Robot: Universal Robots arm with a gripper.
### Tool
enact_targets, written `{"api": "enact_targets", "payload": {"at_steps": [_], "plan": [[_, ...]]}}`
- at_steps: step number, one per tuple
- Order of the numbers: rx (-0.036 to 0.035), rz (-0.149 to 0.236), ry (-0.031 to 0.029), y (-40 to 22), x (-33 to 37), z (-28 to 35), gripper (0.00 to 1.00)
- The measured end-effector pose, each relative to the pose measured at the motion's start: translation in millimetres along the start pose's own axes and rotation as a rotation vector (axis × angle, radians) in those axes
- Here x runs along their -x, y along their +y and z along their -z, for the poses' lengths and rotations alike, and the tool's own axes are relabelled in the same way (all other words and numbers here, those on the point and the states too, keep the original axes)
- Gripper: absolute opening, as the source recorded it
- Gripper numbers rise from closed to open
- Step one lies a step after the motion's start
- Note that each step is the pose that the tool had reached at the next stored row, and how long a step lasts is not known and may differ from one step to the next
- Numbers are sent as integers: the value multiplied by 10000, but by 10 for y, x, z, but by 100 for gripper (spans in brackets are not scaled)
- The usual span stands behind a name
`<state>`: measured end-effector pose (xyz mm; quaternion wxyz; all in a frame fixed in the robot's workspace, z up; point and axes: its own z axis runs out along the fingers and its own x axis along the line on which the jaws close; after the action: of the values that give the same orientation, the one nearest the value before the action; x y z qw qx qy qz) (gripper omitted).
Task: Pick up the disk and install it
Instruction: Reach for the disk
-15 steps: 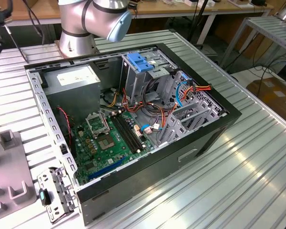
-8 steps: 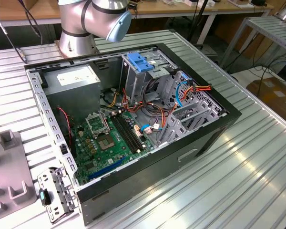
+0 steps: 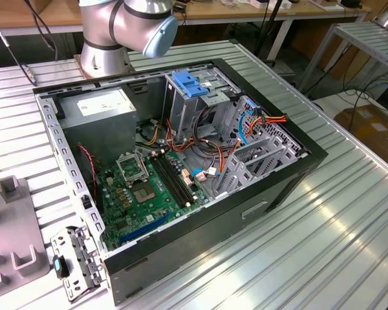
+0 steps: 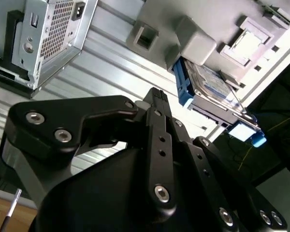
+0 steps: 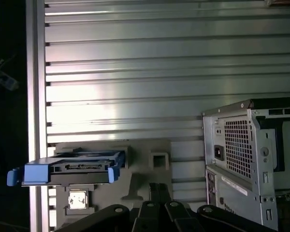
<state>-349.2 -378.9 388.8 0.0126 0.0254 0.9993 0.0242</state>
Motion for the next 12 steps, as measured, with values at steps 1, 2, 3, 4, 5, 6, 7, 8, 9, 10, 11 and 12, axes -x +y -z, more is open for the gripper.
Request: {"api": "enact_targets", "payload": {"at_steps": [1,2,3,4,5,6,7,8,9,10,11,12], "plan": [[1,1,-1,-1,-54,-3,11],[2,1,-1,-3,-103,-4,11],[0,2,2,-4,-165,-5,11],[1,0,3,-6,-216,-6,11],[1,0,3,-8,-302,-9,11],[1,1,6,-9,-363,-11,11],[0,1,8,-10,-413,-12,11],[1,1,8,-8,-489,-16,11],[0,0,12,-5,-542,-18,11],[0,0,15,-3,-595,-20,11],[0,0,18,-1,-676,-25,11],[0,0,22,0,-739,-27,11]]}}
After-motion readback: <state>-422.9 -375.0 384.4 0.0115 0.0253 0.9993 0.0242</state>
